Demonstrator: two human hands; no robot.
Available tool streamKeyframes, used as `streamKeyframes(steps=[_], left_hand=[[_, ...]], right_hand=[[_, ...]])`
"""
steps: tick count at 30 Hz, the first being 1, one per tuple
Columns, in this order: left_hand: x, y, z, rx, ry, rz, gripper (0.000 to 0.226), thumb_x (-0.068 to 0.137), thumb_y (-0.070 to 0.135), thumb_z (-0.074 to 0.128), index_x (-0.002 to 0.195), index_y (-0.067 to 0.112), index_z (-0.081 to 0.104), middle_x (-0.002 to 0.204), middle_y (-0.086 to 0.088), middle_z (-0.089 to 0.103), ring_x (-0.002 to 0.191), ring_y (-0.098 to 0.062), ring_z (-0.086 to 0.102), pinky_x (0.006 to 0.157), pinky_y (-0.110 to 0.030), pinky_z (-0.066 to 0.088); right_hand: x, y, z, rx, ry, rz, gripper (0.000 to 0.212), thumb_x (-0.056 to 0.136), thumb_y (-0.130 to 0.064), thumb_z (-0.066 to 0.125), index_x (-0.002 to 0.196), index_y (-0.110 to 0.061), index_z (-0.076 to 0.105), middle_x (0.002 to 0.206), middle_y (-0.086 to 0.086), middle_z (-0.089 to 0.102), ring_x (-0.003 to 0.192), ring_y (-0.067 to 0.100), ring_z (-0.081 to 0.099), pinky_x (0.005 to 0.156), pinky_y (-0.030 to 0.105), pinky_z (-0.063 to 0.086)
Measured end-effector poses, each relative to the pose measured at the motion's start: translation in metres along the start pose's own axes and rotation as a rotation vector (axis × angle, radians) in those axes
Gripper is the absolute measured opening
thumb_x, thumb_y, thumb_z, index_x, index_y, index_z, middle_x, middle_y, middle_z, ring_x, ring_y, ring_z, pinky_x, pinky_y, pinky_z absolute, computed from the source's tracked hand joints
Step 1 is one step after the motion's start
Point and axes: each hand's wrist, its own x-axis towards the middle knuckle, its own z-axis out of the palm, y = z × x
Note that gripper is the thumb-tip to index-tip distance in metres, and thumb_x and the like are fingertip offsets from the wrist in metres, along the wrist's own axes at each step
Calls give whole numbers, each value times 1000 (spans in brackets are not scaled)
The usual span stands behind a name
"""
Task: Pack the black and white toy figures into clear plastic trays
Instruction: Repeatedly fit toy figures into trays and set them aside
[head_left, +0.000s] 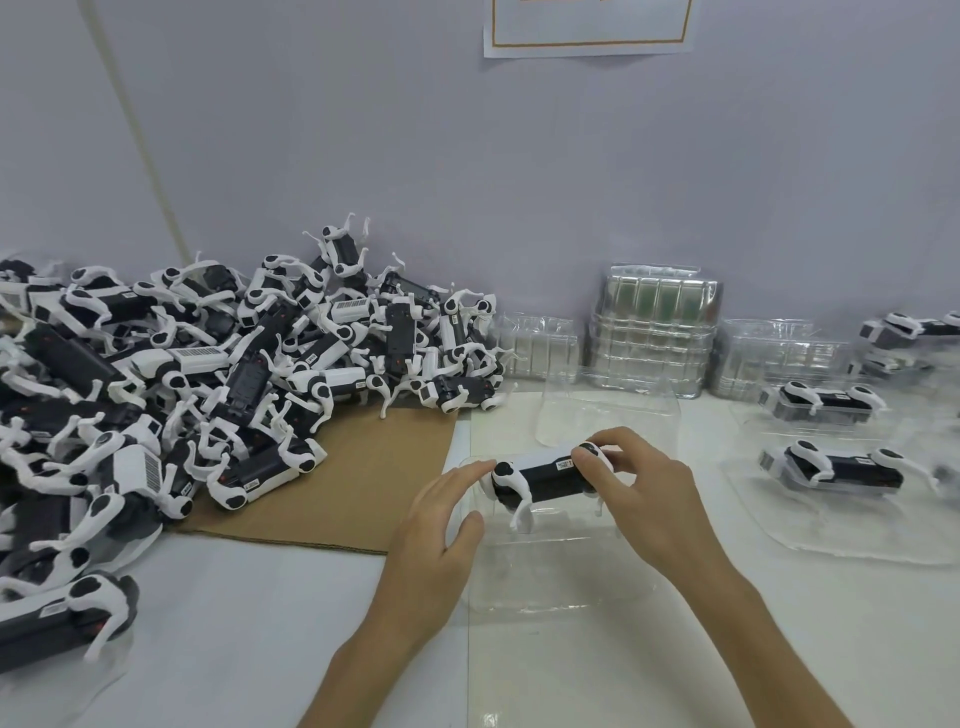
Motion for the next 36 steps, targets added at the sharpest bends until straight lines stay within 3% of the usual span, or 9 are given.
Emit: streamKeyframes(steps=[4,7,10,15,20,23,28,32,36], left_hand=[[-1,-1,0,6,-3,1,51,86,22,41,124,56,49,127,47,45,128,16,35,96,4,22],[0,-2,0,27,-1,-13,52,85,22,38,121,57,50,127,40,50,128,17,34,99,2,21],[2,-5,-2,53,0,-43,49,84,26,37,117,60,51,132,37,45,129,18,31,103,-4,22],[2,-11,2,55,47,-84,42,96,31,40,136,44,47,141,31,38,137,9,30,112,-19,24],[3,-20,3,143,-35,-306,51,99,56,33,133,24,53,144,7,53,133,-17,46,116,-36,24],[3,-15,2,-16,5,-247,44,99,58,35,136,41,51,133,23,58,129,-4,49,112,-32,30],[8,-1,-2,-359,93,-187,58,95,60,47,149,51,28,146,30,44,134,-6,47,115,-41,35],[9,-2,-5,-408,169,-111,77,79,51,69,147,49,31,135,31,53,120,9,53,97,-26,44],[8,-5,-5,-427,164,-88,95,66,54,76,148,50,27,130,44,47,113,17,51,94,-27,44]], right_hand=[[-1,-1,0,-55,-32,7,21,86,-58,54,91,-38,58,90,-20,68,86,6,59,87,33,43],[1,1,0,-275,-63,-33,22,91,-54,50,94,-35,60,113,-29,53,124,7,44,102,31,21],[3,6,0,-274,-178,57,24,95,-54,49,101,-36,64,131,-21,47,137,8,34,106,36,20],[5,8,-3,-9,-180,245,59,94,-63,42,143,-29,42,151,-5,42,135,17,42,109,39,35],[8,13,-7,-141,-272,408,68,95,-70,26,127,-18,58,128,3,58,105,20,49,91,33,36],[6,7,-8,38,-278,366,51,90,-74,31,118,-40,58,124,-9,57,111,15,51,95,32,36],[1,-2,-7,304,-354,184,85,74,-82,47,150,-49,28,152,-25,37,141,4,36,118,41,30],[0,-5,-6,333,-393,62,75,75,-75,59,143,-57,32,140,-29,48,113,-18,52,93,21,39],[0,-8,-3,318,-297,31,57,75,-68,60,126,-66,36,131,-25,54,105,-5,61,84,19,43]])
